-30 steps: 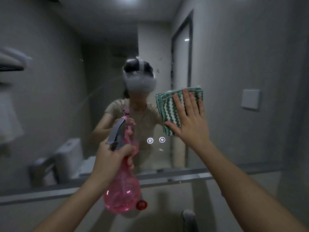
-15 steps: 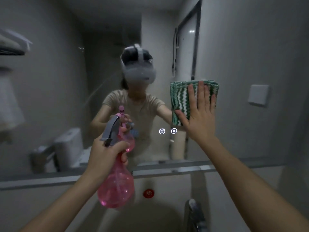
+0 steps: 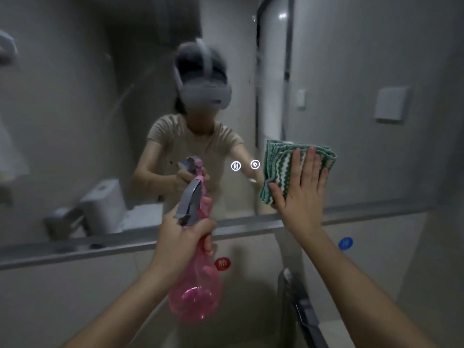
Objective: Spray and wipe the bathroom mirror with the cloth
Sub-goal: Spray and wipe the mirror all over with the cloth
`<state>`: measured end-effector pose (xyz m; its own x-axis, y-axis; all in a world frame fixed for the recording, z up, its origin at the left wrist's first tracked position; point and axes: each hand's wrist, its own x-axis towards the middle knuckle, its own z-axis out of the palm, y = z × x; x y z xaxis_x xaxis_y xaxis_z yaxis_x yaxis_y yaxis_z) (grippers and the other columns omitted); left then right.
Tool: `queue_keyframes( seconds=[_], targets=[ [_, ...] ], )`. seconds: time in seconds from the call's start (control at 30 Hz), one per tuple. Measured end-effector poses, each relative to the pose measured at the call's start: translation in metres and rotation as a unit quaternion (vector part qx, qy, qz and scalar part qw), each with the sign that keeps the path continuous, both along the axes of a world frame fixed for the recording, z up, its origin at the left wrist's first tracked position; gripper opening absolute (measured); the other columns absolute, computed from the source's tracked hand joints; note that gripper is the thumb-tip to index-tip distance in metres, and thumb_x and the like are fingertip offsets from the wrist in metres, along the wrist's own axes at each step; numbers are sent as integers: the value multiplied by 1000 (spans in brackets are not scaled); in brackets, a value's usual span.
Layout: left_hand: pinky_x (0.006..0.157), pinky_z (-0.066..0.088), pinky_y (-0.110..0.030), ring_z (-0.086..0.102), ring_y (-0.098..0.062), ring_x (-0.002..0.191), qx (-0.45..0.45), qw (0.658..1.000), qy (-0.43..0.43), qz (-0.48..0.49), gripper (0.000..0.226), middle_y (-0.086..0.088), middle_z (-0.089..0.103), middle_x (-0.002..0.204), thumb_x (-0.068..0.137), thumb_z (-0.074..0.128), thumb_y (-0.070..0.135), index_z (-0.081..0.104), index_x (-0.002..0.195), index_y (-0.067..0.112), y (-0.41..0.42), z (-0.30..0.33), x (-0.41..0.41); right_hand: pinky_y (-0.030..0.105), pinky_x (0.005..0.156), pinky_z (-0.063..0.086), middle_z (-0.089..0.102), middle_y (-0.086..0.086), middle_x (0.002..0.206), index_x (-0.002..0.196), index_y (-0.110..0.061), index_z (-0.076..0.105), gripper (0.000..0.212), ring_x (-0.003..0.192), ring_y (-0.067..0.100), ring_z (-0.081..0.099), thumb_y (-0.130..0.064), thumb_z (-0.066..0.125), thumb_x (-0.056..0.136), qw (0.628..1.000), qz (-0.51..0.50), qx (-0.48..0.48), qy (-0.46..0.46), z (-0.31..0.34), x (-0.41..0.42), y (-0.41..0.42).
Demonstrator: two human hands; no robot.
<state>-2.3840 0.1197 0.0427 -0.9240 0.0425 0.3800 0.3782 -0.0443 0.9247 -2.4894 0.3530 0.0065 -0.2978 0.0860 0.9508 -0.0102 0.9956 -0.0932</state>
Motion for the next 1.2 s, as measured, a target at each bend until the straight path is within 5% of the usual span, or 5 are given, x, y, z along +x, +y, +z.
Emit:
queue_keyframes(
  seconds=[0.2,0.5,0.6,0.83,1.2],
  targets=[
    [44,44,-28,45,-22,39,-13,1000,-8,2,21,-13,48,43,65,63,5,56,85,3,4,-28,2,44,118,-4,10,21,155,150,-15,-14,73,145,24,-17,-57,16,99,999,1,-39,12,-28,0,-12],
    [48,41,-35,45,-26,39,-21,998,-22,54,20,-15,47,41,60,62,11,54,42,10,-21,-35,3,45,119,-5,-21,10,157,152,-16,-10,80,146,27,-14,-56,29,95,998,51,15,-16,-48,0,-78],
    [47,42,-34,46,-26,40,-30,997,-27,68,24,-13,48,41,60,62,12,53,37,10,-40,-33,5,48,119,3,-12,11,159,153,-15,-1,84,147,29,-3,-53,43,93,995,78,57,4,-59,1,-117],
    [43,41,-27,45,-24,36,-25,992,-16,121,20,-16,46,39,57,63,13,54,42,2,-95,-29,13,43,119,5,13,5,158,150,-20,25,66,147,19,9,-53,42,95,982,127,140,14,-56,6,-196],
    [41,40,-28,42,-23,34,20,993,1,117,16,-14,43,37,65,65,1,53,62,-10,-116,-16,18,42,116,19,26,1,154,147,-25,36,59,143,16,25,-55,39,96,963,127,233,49,-20,1,-210]
  ],
)
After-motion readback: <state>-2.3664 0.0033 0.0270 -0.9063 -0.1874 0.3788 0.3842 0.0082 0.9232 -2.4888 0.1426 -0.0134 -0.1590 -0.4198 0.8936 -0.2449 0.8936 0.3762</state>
